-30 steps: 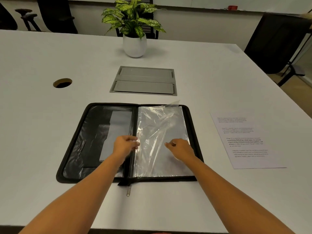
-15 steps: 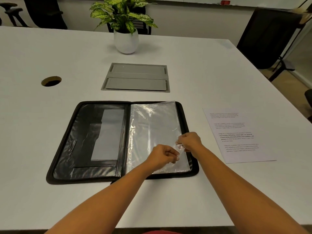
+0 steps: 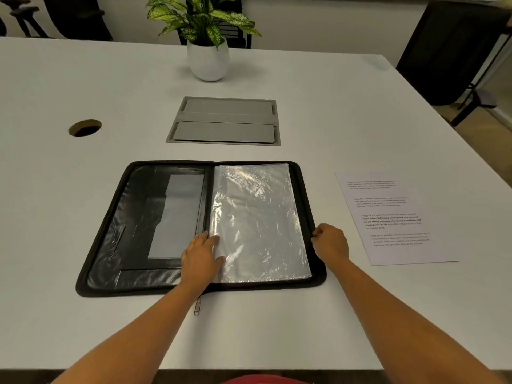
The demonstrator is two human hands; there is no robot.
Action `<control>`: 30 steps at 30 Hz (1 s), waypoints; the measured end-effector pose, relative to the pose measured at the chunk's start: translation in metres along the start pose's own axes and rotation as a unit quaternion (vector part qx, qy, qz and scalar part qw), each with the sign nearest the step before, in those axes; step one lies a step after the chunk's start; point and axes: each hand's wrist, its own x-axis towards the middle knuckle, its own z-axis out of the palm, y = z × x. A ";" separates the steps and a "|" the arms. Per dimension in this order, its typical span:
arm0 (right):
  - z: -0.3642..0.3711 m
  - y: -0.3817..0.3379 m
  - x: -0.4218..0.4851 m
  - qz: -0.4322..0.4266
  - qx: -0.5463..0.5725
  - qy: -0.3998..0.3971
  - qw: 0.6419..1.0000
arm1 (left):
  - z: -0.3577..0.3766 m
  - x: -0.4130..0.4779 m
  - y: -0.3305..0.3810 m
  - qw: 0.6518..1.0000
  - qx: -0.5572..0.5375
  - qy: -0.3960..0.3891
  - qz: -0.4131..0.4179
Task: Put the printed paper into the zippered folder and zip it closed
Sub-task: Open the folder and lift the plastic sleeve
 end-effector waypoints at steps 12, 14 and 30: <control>-0.008 0.015 0.009 -0.361 -0.383 -0.014 0.850 | 0.003 0.009 -0.001 0.995 0.005 -0.101 -0.004; -0.011 0.021 0.010 -0.400 -0.376 -0.018 0.836 | -0.001 0.012 -0.002 0.993 0.016 -0.116 0.005; -0.022 0.005 0.047 -0.449 -0.425 -0.173 0.767 | 0.004 0.015 -0.005 0.992 0.032 -0.118 0.035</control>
